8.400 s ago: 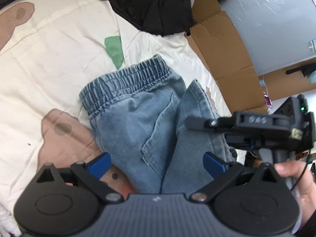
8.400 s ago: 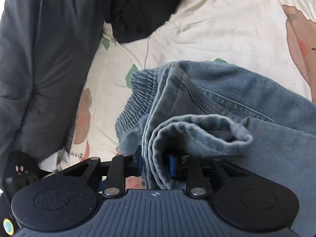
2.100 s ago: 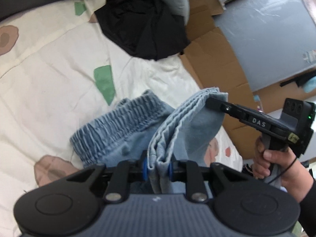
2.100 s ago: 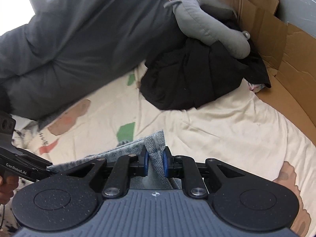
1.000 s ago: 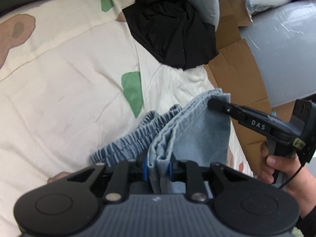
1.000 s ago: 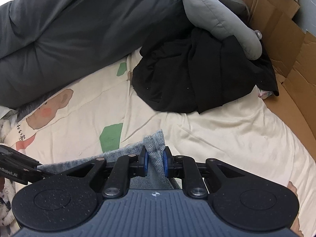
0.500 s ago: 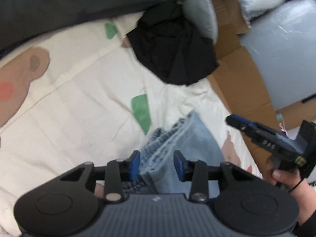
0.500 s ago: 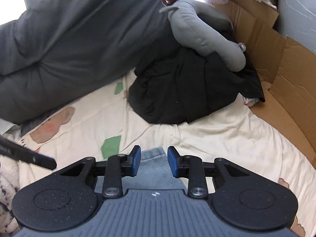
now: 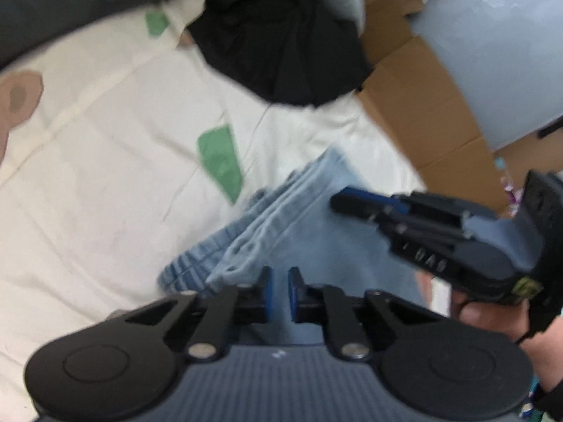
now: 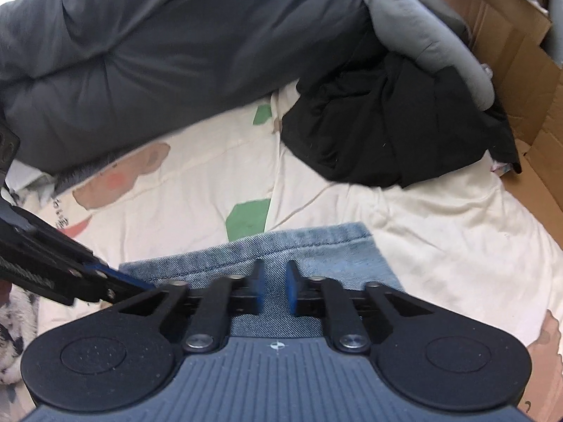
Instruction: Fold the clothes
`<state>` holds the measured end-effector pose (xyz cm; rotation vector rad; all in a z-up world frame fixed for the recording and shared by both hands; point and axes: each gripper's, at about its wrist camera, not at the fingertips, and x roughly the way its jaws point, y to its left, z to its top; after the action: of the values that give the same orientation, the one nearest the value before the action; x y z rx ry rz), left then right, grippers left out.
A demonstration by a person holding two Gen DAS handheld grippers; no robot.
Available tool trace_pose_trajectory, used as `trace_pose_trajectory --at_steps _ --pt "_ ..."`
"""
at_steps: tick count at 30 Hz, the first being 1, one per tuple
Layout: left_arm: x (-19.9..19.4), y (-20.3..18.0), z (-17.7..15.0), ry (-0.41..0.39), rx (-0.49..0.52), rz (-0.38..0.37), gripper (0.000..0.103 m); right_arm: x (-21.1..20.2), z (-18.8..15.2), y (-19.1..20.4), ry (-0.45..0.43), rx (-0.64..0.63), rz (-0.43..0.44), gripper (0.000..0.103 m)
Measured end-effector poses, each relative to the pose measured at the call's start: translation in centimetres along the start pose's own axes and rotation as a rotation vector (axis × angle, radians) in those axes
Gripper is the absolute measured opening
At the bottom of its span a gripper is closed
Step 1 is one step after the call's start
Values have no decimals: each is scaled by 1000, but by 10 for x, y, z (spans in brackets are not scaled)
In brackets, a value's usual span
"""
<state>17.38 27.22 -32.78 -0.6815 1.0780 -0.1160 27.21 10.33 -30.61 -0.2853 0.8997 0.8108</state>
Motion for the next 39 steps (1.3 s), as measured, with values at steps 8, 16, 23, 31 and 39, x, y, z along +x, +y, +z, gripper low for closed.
trace_pose_trajectory --at_steps 8,16,23,31,39 --pt "15 18 2 16 -5 -5 3 35 2 0 65 11 -10 11" --pt "31 40 -2 3 -67 -47 3 55 -10 7 81 -23 -28 9" --pt "3 23 3 -38 -53 -51 3 30 -1 10 50 -36 -18 11" --pt "-11 14 -10 -92 -39 -74 3 -8 -29 -1 -1 -41 -78 12" --pt "5 -1 -18 -64 11 -64 6 17 -47 -6 18 18 -126 12"
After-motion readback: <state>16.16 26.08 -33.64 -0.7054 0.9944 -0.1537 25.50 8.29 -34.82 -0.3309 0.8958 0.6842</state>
